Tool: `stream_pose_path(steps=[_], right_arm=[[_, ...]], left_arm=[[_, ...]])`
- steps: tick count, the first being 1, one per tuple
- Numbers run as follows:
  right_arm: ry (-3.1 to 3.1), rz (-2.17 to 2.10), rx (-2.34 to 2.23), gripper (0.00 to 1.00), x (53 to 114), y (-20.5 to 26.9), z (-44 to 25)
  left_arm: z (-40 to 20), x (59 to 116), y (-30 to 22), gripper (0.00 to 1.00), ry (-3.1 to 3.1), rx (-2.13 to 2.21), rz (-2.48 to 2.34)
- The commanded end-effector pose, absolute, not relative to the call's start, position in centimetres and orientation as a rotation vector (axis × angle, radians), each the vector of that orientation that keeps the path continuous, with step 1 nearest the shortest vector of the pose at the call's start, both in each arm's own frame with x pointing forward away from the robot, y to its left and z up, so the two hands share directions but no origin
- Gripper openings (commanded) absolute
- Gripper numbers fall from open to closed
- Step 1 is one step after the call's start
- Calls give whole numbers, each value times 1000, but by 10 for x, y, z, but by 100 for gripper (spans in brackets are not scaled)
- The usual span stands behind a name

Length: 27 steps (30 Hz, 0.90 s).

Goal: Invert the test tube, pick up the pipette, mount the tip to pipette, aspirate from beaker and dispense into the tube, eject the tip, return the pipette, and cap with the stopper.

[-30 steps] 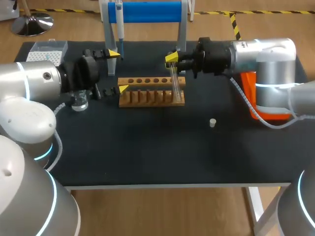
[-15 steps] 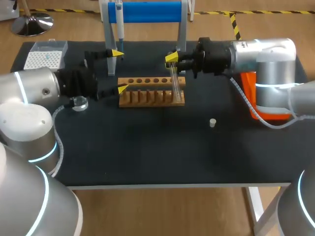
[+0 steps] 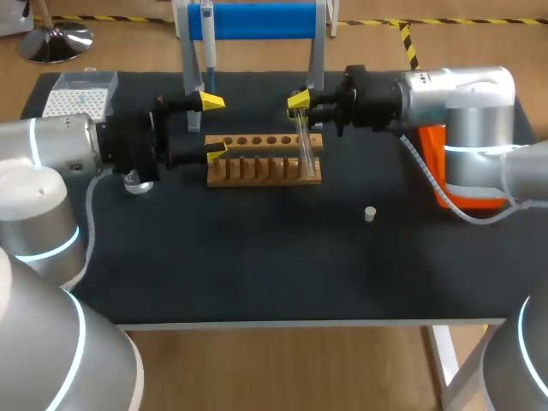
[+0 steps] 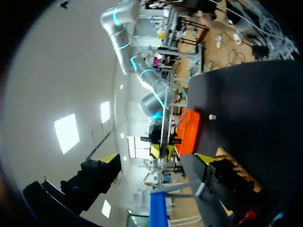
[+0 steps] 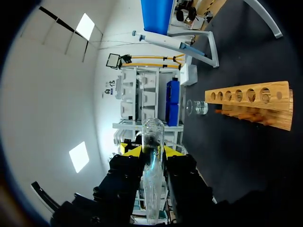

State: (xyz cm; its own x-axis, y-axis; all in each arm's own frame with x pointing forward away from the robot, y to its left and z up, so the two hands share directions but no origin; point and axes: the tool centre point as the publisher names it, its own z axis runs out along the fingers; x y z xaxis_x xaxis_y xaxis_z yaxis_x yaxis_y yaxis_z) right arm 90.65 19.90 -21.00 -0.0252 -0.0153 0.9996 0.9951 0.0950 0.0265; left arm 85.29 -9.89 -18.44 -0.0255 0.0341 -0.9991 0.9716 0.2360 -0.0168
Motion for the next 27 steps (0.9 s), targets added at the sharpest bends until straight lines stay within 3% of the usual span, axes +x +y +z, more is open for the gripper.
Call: stream_pose_path(steps=[1,27], right_arm=[[-1264,-1162,-1117,0,906,198,-209],[-1264,-1162,-1117,0,906,198,-209]], left_arm=[[-186,859,-108,100,1285,1158,-1080],[-190,830,-194,100,1205,1198,-1069]])
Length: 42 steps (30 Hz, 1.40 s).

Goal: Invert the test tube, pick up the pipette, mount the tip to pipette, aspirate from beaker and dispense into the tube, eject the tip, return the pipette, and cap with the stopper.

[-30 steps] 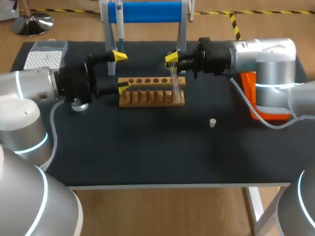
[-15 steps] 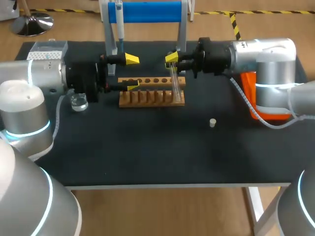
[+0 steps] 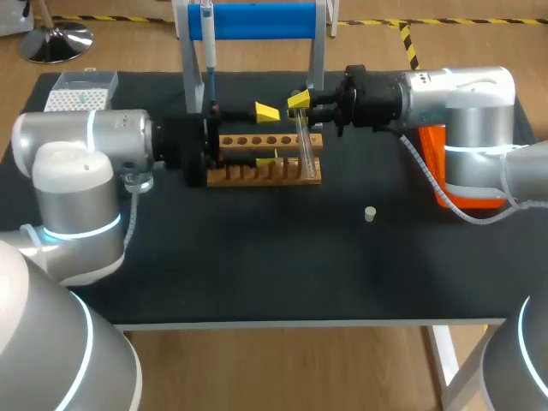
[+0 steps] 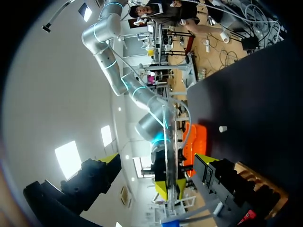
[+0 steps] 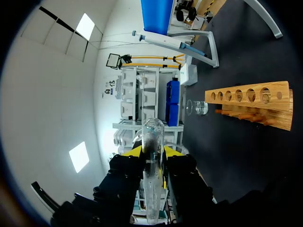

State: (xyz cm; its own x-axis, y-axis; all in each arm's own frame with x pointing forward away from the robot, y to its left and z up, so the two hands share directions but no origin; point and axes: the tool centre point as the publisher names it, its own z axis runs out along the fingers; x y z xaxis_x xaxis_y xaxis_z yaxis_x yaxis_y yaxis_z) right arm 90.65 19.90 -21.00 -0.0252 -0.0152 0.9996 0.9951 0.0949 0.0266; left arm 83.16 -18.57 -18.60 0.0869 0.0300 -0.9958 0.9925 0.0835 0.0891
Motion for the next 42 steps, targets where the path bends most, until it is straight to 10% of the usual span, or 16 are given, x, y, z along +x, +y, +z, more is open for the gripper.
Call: stream_pose_path(steps=[1,25,31,42], right_arm=[[-1264,-1162,-1117,0,906,198,-209],[-1264,-1162,-1117,0,906,198,-209],[-1264,-1162,-1117,0,906,198,-209],[-1264,-1162,-1117,0,906,198,-209]], left_arm=[[-190,829,-197,100,1205,1200,-1074],[-199,827,-238,100,1220,1250,-1171],[-200,826,-240,72,1223,1251,-1179],[-204,822,-247,66,1233,1211,-1185]])
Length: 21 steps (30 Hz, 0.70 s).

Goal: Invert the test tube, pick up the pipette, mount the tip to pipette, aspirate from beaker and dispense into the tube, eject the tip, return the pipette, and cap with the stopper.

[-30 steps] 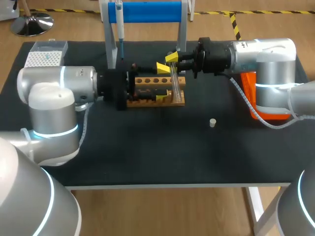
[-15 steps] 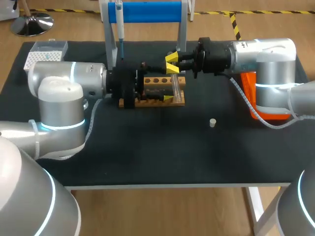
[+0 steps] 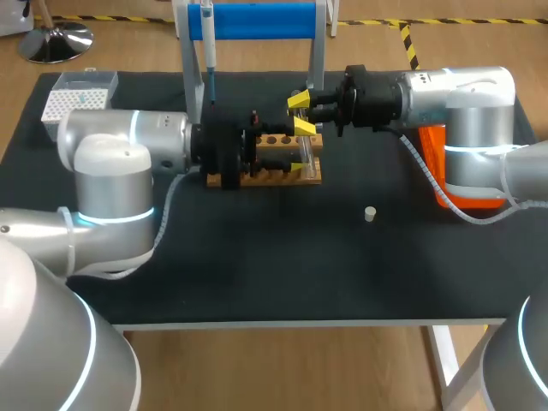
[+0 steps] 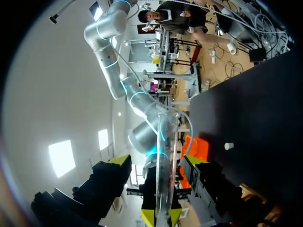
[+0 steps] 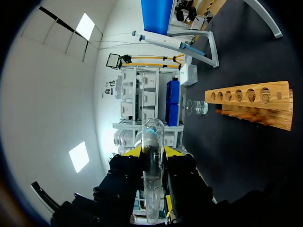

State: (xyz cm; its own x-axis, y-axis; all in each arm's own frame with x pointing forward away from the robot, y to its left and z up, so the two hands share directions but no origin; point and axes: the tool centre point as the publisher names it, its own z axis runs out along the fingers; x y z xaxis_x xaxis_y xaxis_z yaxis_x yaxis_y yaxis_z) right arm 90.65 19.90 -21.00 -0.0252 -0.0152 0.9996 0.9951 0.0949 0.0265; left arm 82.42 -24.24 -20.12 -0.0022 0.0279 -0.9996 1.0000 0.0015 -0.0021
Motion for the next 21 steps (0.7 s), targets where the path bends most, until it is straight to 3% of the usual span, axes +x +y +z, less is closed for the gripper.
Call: stream_pose_path(steps=[1,6,21], right_arm=[[-1264,-1162,-1117,0,906,198,-209],[-1264,-1162,-1117,0,906,198,-209],[-1264,-1162,-1117,0,906,198,-209]], left_arm=[[-204,822,-248,66,1237,1206,-1180],[-205,822,-248,64,1245,1180,-1167],[-205,820,-248,40,1238,1175,-1159]])
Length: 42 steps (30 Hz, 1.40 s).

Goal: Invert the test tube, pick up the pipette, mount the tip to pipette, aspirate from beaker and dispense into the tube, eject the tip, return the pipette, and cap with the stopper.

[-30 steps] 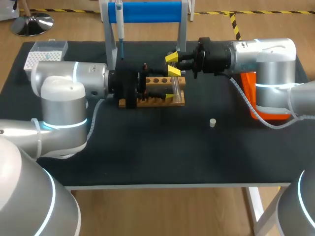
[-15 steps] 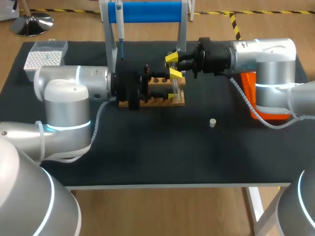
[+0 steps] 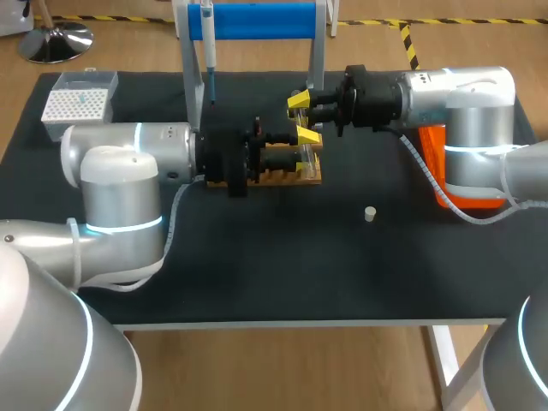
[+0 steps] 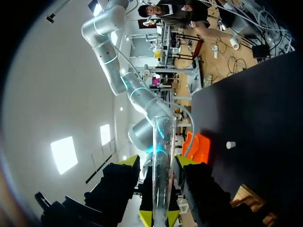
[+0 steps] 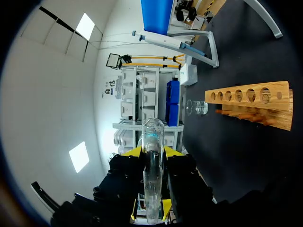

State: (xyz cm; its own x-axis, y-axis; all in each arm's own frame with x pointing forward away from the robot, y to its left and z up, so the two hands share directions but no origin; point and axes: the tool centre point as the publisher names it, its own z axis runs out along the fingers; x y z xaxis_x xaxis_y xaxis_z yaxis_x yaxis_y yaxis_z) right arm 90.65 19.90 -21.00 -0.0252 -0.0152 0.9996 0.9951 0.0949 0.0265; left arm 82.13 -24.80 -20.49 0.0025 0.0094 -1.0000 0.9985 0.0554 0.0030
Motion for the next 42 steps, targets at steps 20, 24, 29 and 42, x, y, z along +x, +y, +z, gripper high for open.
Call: stream_pose_path(steps=[20,24,29,42], right_arm=[[-1264,-1162,-1117,0,906,198,-209],[-1264,-1162,-1117,25,906,198,-209],[-1264,-1162,-1117,100,906,198,-209],[-1264,-1162,-1117,100,906,198,-209]], left_arm=[[-208,820,-245,0,1237,1171,-1166],[-208,820,-244,0,1238,1171,-1167],[-208,820,-244,0,1238,1171,-1167],[-208,820,-244,0,1238,1171,-1167]])
